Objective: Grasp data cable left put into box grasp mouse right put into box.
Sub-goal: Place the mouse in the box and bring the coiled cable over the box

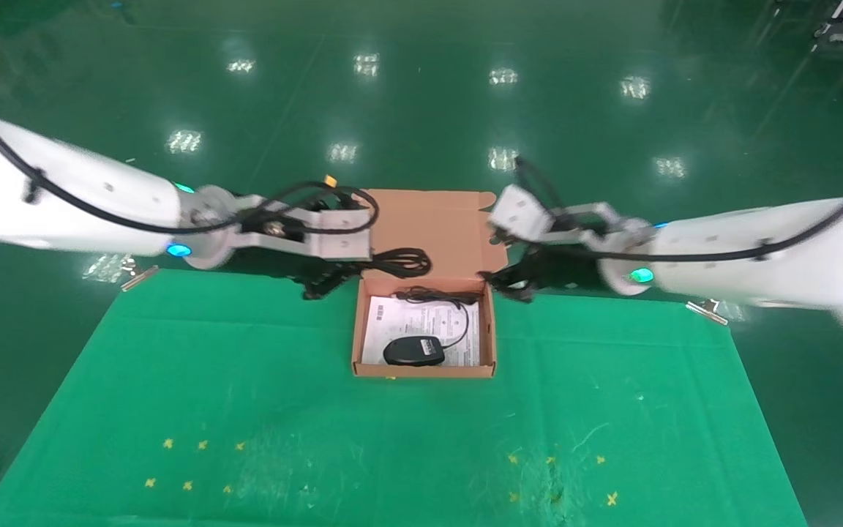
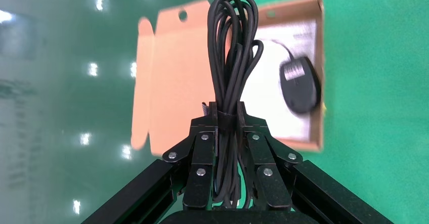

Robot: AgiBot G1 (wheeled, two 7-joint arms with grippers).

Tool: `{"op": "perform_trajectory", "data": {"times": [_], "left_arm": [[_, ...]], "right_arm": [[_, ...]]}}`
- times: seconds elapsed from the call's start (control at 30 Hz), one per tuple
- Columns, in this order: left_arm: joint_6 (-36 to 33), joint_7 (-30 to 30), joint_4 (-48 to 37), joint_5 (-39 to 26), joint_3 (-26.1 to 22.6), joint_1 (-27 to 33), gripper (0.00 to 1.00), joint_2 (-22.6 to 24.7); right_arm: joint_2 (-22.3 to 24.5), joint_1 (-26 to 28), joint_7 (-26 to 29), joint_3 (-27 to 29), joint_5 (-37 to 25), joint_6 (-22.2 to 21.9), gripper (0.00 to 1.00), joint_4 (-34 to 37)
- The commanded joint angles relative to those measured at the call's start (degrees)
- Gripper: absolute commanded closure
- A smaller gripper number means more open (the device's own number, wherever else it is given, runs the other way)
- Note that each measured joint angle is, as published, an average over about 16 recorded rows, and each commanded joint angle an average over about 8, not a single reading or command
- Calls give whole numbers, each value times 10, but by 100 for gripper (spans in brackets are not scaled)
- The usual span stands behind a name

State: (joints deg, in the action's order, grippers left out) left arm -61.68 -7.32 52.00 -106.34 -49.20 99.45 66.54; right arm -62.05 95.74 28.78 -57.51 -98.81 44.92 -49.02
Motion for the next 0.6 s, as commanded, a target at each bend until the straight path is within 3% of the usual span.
{"op": "perform_trajectory", "data": {"times": [0.03, 0.33, 0.6], "left_arm": [[23, 24, -22, 10, 2, -14, 100, 18], [92, 140, -146, 27, -3, -40, 100, 95], [149, 193, -195, 55, -36, -60, 100, 118]], "right_arm": [[27, 5, 10, 2, -6, 4, 0, -21], [113, 22, 87, 5, -50, 20, 0, -131], [158, 31, 139, 10, -78, 33, 0, -212]]}}
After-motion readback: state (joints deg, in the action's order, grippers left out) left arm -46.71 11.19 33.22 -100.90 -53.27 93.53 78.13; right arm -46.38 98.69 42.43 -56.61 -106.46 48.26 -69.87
